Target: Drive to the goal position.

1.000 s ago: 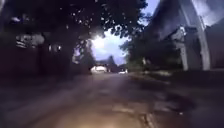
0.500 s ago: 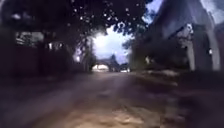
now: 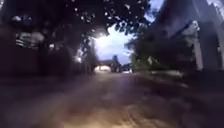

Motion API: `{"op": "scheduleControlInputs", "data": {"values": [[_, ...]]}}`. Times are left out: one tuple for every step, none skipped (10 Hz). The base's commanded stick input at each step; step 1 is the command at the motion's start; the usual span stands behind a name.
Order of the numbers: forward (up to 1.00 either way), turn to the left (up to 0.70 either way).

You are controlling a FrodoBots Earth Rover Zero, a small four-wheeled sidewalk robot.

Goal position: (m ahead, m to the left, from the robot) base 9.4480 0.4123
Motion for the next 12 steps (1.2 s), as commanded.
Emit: {"op": "scheduleControlInputs", "data": {"values": [[0.7,-0.35],[0.7,-0.25],[0.7,0.0],[0.7,0.0],[0.7,0.0],[0.7,0.0],[0.7,0.0],[0.7,-0.12],[0.7,-0.32],[0.7,-0.35],[0.7,-0.08],[0.7,0.0]]}}
